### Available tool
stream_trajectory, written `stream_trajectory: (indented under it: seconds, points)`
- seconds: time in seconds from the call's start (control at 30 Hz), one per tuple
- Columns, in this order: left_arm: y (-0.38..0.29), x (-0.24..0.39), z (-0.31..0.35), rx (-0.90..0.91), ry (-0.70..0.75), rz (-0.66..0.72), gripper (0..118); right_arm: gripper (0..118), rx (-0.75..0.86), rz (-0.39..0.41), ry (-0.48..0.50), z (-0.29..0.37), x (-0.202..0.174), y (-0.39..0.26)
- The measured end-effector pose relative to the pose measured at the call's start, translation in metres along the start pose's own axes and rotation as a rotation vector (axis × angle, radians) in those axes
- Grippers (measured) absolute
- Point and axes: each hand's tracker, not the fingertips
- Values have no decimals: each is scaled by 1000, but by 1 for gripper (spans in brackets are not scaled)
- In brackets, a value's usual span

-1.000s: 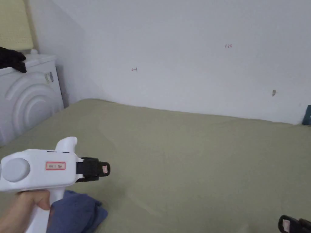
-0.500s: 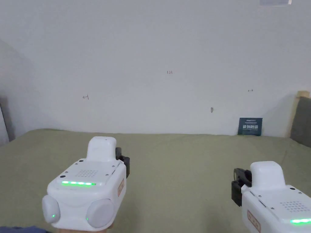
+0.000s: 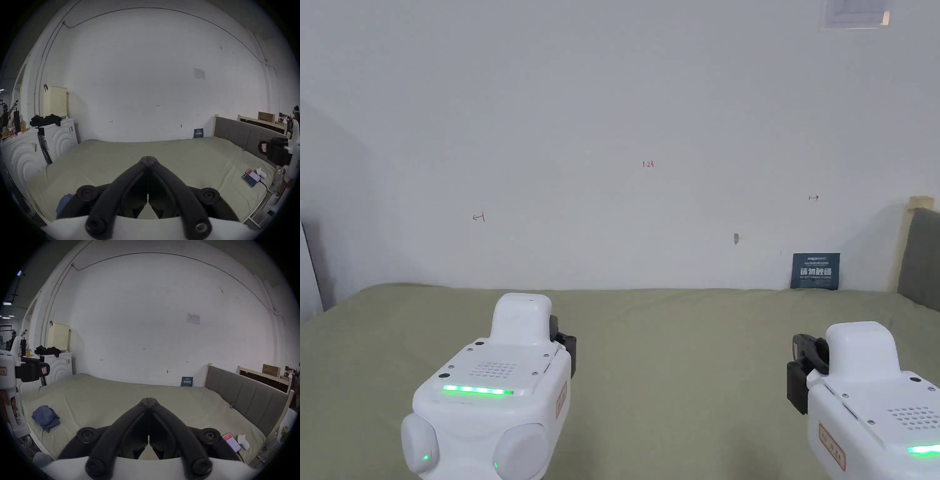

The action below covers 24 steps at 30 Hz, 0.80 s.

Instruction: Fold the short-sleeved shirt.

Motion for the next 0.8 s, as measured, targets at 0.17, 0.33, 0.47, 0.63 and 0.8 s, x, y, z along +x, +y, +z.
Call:
stream_trajectory:
  seconds: [0.17, 0.33, 0.47, 0.63, 0.8]
  points:
    - [-1, 1, -1, 6, 7, -16, 0, 1, -4, 6, -5, -4, 2, -2]
    - [-3, 0, -6, -4, 31, -30, 86, 102, 23, -33, -31, -6, 5, -3]
    - [-11, -1, -9, 15, 61, -51, 118, 118, 21, -6, -28, -8, 7, 6]
    - [0, -6, -8, 2, 75, -20, 118, 118, 9, -3, -11, -8, 3, 5]
    - [2, -10, -5, -55, -9, 16, 118, 118, 7, 6, 0, -9, -2, 6]
